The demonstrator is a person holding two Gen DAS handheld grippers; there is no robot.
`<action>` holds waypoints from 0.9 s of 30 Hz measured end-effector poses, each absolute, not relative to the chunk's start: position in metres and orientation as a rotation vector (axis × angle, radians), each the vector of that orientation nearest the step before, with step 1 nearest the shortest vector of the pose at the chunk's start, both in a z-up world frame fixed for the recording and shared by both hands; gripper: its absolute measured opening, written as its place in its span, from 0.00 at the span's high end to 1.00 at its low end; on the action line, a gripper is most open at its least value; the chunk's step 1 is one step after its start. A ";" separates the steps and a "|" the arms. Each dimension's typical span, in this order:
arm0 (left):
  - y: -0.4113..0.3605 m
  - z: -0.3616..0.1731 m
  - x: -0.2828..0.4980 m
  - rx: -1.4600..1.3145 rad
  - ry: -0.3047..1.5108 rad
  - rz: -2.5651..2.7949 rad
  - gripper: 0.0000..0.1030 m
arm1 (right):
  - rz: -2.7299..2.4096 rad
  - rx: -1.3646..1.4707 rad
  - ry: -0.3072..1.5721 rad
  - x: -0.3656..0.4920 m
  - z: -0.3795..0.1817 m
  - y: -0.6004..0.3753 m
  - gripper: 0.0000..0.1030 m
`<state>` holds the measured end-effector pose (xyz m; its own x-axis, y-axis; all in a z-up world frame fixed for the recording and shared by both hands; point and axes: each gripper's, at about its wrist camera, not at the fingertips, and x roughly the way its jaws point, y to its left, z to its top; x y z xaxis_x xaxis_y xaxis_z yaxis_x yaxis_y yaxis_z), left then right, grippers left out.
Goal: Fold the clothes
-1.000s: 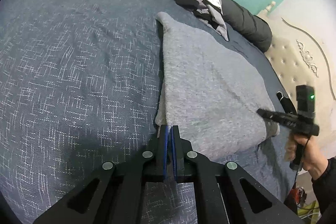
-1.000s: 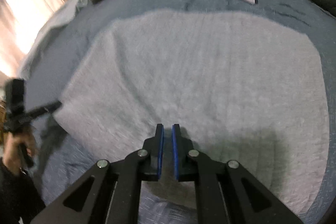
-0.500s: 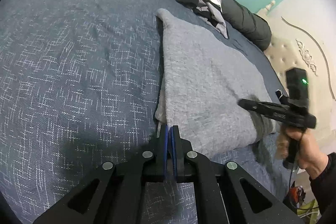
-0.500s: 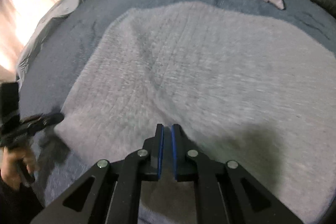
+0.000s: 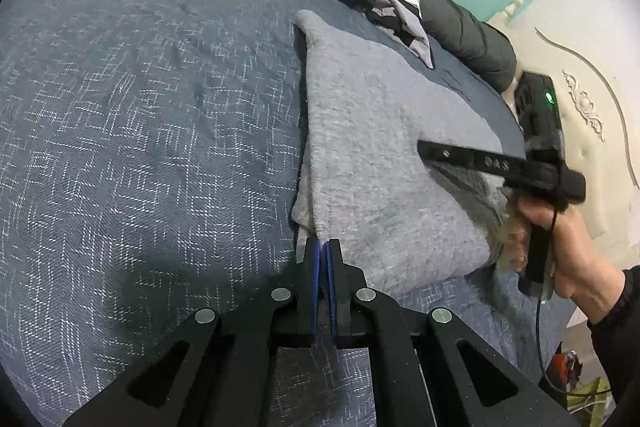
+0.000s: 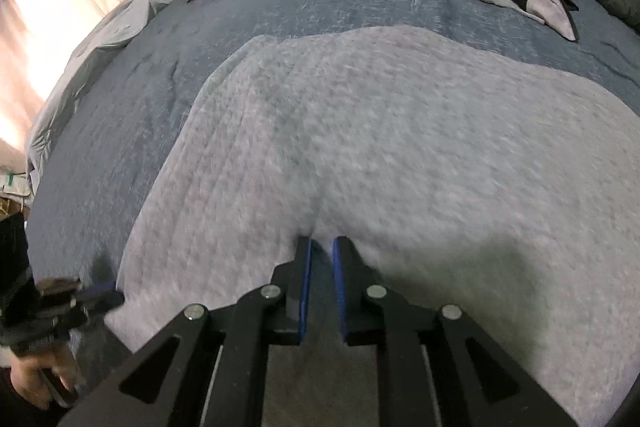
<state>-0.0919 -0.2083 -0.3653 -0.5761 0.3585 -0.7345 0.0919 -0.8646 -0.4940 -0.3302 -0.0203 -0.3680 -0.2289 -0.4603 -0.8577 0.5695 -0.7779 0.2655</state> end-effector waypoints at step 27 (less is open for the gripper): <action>-0.211 -0.365 -0.092 -1.370 -0.751 2.540 0.96 | -2.119 1.486 0.130 -0.308 -0.345 0.086 0.88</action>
<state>-0.0917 -0.2106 -0.3647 -0.5680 0.3652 -0.7376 0.0946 -0.8613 -0.4993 -0.3082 0.0859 -0.3446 -0.2431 -0.3744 -0.8948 0.4808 -0.8477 0.2241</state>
